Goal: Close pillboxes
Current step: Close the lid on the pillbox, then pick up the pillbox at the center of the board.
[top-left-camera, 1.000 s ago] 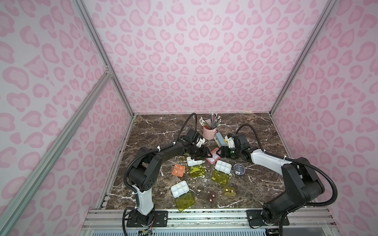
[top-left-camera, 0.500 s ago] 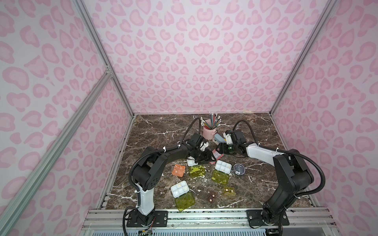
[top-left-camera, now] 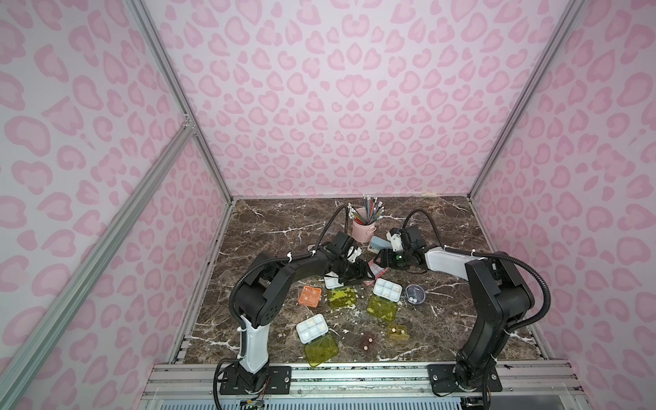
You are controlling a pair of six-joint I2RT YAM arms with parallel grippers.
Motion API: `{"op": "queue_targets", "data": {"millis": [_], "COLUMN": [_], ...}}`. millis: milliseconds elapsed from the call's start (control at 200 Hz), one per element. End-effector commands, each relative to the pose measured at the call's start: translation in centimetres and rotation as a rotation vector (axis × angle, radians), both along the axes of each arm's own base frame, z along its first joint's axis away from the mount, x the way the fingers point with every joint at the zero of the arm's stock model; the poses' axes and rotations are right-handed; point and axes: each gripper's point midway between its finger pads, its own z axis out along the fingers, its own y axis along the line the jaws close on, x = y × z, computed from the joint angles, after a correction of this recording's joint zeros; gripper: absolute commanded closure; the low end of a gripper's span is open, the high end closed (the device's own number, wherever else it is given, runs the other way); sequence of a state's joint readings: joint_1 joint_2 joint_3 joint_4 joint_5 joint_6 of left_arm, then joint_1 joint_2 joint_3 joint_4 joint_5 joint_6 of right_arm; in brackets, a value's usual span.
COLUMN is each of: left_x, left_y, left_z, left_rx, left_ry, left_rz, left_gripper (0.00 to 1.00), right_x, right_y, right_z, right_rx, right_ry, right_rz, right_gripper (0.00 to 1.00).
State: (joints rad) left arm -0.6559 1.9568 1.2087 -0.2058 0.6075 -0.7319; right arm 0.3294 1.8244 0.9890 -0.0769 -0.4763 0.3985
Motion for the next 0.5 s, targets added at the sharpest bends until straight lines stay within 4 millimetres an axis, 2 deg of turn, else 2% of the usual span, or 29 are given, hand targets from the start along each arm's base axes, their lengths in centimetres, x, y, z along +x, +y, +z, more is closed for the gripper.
{"op": "queue_targets", "data": {"millis": [0,230,495], "left_x": [1.4,2.8,3.1], "left_y": [-0.2,0.3,0.2], "left_z": [0.2,0.0,-0.7], "left_rx": [-0.017,-0.009,-0.013], "left_ry": [-0.038,-0.047,-0.039], "left_rz": [0.010,0.016,0.014], "left_gripper": [0.37,0.37,0.37], "right_x": [-1.0,-1.8,-2.9], "right_y": [0.2,0.8,1.7], "right_z": [-0.8,-0.6,-0.2], "right_rx": [0.062,0.163,0.275], "right_ry": [0.050,0.070,0.090], "right_rz": [0.026,0.069,0.093], "right_gripper": [0.30,0.33,0.38]}}
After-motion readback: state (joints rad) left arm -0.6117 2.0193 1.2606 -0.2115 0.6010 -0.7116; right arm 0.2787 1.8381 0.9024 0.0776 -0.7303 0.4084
